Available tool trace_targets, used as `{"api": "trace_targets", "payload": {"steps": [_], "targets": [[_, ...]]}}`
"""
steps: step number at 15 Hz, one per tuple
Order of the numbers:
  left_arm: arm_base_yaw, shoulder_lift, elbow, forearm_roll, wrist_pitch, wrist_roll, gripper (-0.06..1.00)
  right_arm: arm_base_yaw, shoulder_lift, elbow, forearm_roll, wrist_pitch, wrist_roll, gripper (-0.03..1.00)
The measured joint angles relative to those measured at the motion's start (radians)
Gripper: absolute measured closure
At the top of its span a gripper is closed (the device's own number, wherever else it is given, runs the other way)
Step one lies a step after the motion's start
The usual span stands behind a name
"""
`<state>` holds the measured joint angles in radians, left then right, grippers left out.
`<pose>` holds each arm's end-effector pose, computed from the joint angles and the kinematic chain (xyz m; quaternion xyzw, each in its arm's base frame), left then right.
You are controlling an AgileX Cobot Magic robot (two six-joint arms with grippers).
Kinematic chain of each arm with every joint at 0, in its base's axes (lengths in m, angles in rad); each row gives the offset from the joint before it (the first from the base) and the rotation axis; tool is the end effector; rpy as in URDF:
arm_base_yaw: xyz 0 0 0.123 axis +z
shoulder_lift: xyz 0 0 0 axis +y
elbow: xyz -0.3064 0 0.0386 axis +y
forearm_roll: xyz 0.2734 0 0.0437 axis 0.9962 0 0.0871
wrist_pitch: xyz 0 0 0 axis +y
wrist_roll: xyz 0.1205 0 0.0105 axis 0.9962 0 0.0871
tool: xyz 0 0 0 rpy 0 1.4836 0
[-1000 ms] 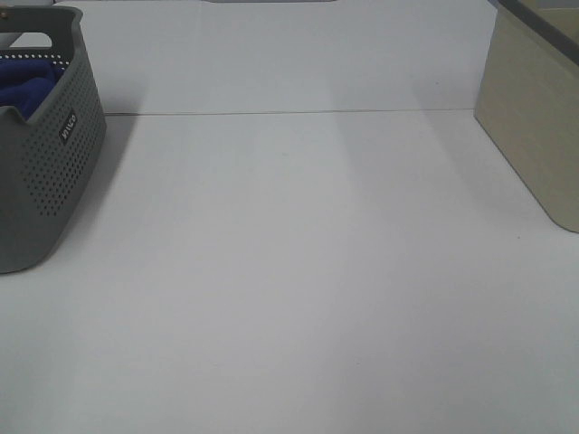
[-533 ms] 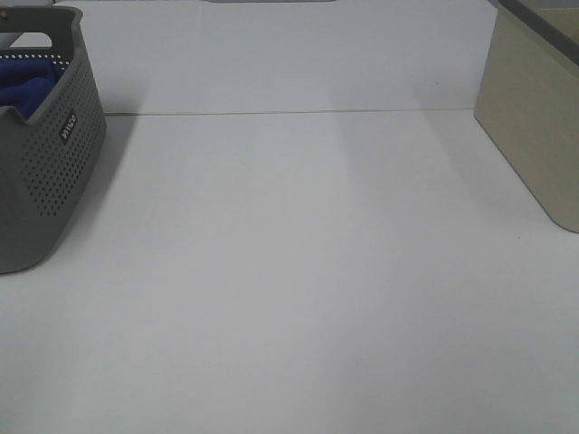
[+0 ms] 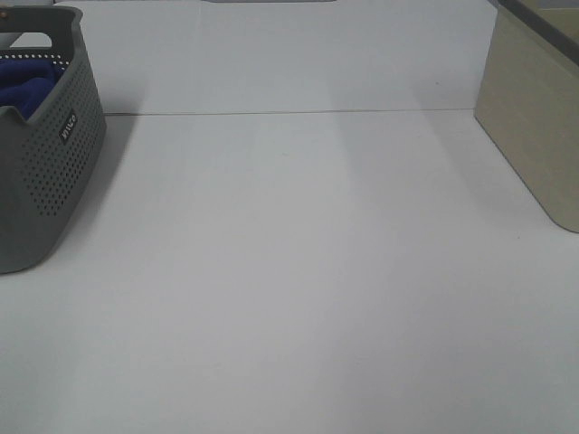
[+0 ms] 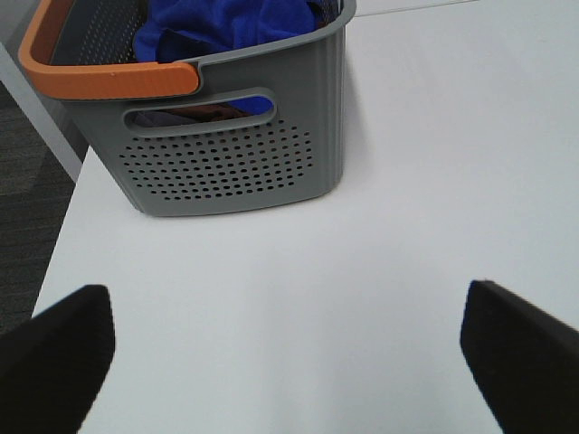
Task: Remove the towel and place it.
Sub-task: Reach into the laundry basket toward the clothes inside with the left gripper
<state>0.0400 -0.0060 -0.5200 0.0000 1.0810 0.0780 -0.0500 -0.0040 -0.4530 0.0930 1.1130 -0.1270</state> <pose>0.0158 0.0006 0.2802 0.0162 0.8516 0.0309 0.5231 0.0216 0.0090 0.2555 -0.0357 0.8754 0.0039 0.4820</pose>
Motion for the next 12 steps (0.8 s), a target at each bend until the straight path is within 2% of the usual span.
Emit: {"api": "trace_targets", "payload": {"steps": [12], "targets": [[0.0,0.009,0.0,0.0,0.0,0.0,-0.04,0.0,0.0,0.0,0.0,0.0,0.0,0.18]]}}
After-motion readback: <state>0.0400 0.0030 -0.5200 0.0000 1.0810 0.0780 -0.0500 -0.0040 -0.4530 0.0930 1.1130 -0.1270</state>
